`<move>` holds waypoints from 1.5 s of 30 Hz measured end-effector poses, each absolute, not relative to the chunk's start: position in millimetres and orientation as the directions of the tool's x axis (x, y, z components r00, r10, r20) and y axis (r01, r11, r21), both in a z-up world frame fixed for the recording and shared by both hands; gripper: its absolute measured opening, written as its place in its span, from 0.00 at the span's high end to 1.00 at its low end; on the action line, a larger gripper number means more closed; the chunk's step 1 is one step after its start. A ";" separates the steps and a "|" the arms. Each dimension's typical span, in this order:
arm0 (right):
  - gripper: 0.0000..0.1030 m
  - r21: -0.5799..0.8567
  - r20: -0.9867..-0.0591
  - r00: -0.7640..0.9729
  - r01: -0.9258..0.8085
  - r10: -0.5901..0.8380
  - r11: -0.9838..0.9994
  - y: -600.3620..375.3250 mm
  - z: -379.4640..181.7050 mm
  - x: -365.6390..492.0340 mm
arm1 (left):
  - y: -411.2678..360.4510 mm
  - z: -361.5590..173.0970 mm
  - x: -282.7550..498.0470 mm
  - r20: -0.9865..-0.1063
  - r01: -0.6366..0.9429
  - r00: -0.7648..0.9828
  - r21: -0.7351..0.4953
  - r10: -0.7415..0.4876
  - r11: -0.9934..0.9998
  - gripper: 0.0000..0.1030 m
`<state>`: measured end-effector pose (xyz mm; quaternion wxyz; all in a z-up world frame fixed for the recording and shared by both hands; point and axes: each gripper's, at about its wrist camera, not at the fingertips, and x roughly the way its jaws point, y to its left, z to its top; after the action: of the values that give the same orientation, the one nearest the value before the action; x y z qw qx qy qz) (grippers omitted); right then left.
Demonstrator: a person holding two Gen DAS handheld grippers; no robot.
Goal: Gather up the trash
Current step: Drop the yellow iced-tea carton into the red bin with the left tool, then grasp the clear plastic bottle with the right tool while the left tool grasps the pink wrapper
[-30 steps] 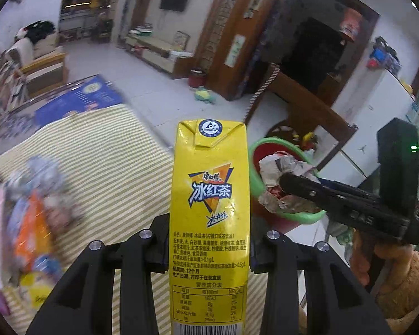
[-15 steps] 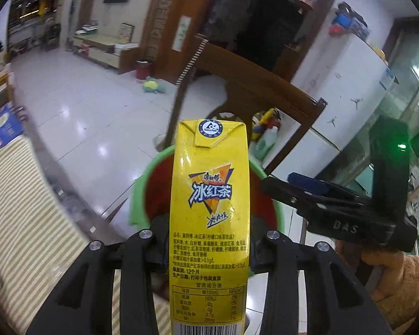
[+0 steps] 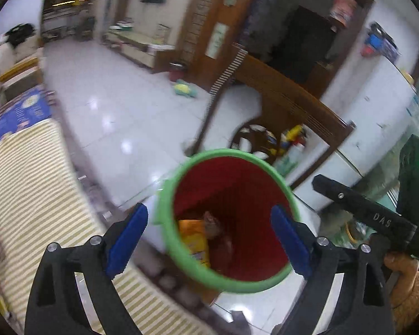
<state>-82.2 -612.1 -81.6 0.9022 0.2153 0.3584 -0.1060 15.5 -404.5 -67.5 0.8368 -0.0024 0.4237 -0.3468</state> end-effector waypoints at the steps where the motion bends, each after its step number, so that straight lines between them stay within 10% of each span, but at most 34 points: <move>1: 0.22 0.312 -0.692 0.721 0.328 -0.023 0.892 -604.9 -80.0 -78.0 | -393.3 -67.2 14.4 -0.710 0.557 0.424 -0.284 -0.562 0.780 0.16; 18: 0.22 0.380 -0.816 0.466 -0.011 0.341 0.925 -384.9 -143.0 4.8 | -144.7 -82.8 -8.9 -0.745 0.104 0.623 -0.224 -0.239 0.969 0.16; 45: 0.19 0.206 -0.914 0.396 0.259 0.091 0.944 -293.3 -187.7 18.3 | 143.8 -158.6 32.6 -0.841 -0.299 0.541 -0.198 -0.005 0.934 0.17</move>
<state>18.3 -293.3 -187.7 0.8199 0.1600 0.5473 -0.0512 32.6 143.8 -158.6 0.8629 -0.1610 0.4713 0.0850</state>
